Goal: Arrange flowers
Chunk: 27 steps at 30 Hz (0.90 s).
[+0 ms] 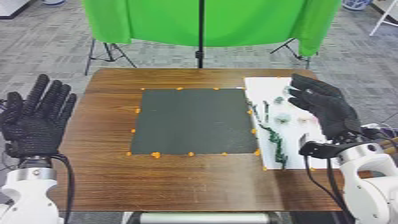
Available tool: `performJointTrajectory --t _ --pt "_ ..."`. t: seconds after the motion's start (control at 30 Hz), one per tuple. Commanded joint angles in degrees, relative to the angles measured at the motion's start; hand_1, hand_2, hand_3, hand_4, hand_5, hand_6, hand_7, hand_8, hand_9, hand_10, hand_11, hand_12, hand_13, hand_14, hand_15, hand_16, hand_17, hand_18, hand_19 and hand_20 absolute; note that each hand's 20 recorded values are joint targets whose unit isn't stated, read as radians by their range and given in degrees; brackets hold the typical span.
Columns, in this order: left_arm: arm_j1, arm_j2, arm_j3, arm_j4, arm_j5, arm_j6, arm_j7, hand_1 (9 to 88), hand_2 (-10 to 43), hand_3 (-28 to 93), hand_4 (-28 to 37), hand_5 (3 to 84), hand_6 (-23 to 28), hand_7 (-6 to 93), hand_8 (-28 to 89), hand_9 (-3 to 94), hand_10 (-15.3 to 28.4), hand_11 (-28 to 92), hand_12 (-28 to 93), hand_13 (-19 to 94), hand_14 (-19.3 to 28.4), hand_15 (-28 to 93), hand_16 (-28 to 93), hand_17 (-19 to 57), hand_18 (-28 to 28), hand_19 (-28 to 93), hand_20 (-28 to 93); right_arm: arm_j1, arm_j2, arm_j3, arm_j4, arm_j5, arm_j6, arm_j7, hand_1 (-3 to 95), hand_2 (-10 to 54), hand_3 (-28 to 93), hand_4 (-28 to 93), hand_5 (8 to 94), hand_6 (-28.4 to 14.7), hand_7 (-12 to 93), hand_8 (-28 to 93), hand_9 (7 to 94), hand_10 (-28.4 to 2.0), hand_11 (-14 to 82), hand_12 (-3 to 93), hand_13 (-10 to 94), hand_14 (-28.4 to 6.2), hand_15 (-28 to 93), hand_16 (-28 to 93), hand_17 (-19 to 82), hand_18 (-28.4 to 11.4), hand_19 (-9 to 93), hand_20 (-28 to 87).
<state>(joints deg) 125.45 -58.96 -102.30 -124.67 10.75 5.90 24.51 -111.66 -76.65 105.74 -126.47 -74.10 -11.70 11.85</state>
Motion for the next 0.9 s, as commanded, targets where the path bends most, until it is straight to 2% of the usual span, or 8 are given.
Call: performJointTrajectory --t 0.03,0.2,0.33,0.4,0.5,0.7,0.77,0.9 --pt "1.5 -0.44 -0.29 -0.37 -1.08 0.03 -0.6 22.5 16.8 72 -28.3 42.6 6.6 5.7 -8 35.6 12.4 10 7 27 9.0 7 -3 -1.5 8.8 22 10 -1.2 0.1 -0.9 -0.9 1.9 1.7 -0.4 28.9 -9.5 81 -28 44.0 -1.8 13 -12 40.6 -9.1 4.4 10.7 31 -12.2 9 14 13 -14.1 18 15" --pt "0.9 0.16 0.25 -0.01 -1.74 0.58 -0.22 22.6 16.8 72 -28.3 42.8 6.6 5.6 -8 35.8 12.3 10 7 28 9.0 7 -3 -1.5 8.9 22 10 -2.4 0.1 -0.5 -1.3 2.5 4.5 -0.6 27.6 -9.3 81 -28 44.6 -1.8 13 -12 41.3 -8.9 4.6 10.7 31 -11.4 9 13 13 -13.5 18 15" --pt "1.4 0.54 0.18 -0.24 0.02 -0.17 -0.96 22.5 16.7 72 -28.3 42.7 6.5 5.7 -8 35.8 12.2 10 7 28 9.1 8 -3 -1.5 8.9 22 10 -3.1 0.8 0.7 -1.7 0.0 3.7 1.7 26.9 -8.7 81 -28 44.9 -1.9 14 -12 41.5 -9.1 4.6 10.6 32 -11.5 10 13 14 -13.4 18 16" --pt "1.9 0.29 0.22 -0.33 0.13 -0.1 -1.11 22.6 16.8 72 -28.3 42.7 6.5 5.8 -8 35.8 12.2 10 7 28 9.1 8 -3 -1.5 8.9 22 10 -4.2 1.4 0.1 -2.8 -5.7 6.5 4.3 26.7 -8.2 80 -28 45.2 -2.3 13 -12 43.1 -10.4 5.2 11.0 36 -11.9 13 14 15 -14.1 26 20" --pt "4.1 -0.51 -1.12 -1.07 -0.59 0.29 -0.98 22.6 16.8 72 -28.3 42.8 6.5 5.8 -8 35.8 12.3 10 7 28 9.3 8 -3 -1.5 8.9 22 10 -5.2 1.6 -0.9 -4.1 -15.4 7.7 7.0 26.2 -9.1 79 -28 46.2 -3.7 12 -12 45.7 -13.0 6.8 12.4 41 -12.6 14 19 15 -15.5 37 22" --pt "4.4 -0.44 -1.21 -1.01 -0.99 0.97 -1.37 22.6 16.8 72 -28.3 42.8 6.5 6.0 -8 36.0 12.2 11 7 28 9.4 8 -3 -1.6 9.0 22 10 -6.5 3.3 -3.8 -5.5 -32.1 11.1 15.2 26.3 -9.5 75 -28 51.7 -5.4 12 -12 55.0 -14.7 14.7 15.3 51 -12.3 29 22 17 -18.2 58 26" --pt "5.0 -0.59 -1.36 -1.18 -0.96 1.14 -1.45 22.6 16.8 72 -28.3 42.9 6.5 6.1 -8 36.2 12.3 11 7 28 9.5 8 -3 -1.6 9.1 22 10 -4.2 4.8 -7.6 -4.3 -39.5 9.2 19.1 27.0 -9.5 73 -28 53.3 -5.5 12 -12 58.0 -15.3 18.9 16.8 54 -12.5 38 22 18 -19.2 64 28" --pt "4.8 -0.71 -0.95 -1.19 -2.19 2.14 -1.58 22.6 16.8 72 -28.3 43.2 6.6 6.4 -8 36.5 12.4 11 7 29 9.8 8 -2 -1.6 9.2 23 11 -4.2 5.4 -11.0 -3.5 -48.6 4.5 20.6 29.5 -9.5 67 -28 55.1 -5.6 12 -11 59.8 -15.8 26.8 20.5 54 -13.2 51 21 19 -20.6 68 30"
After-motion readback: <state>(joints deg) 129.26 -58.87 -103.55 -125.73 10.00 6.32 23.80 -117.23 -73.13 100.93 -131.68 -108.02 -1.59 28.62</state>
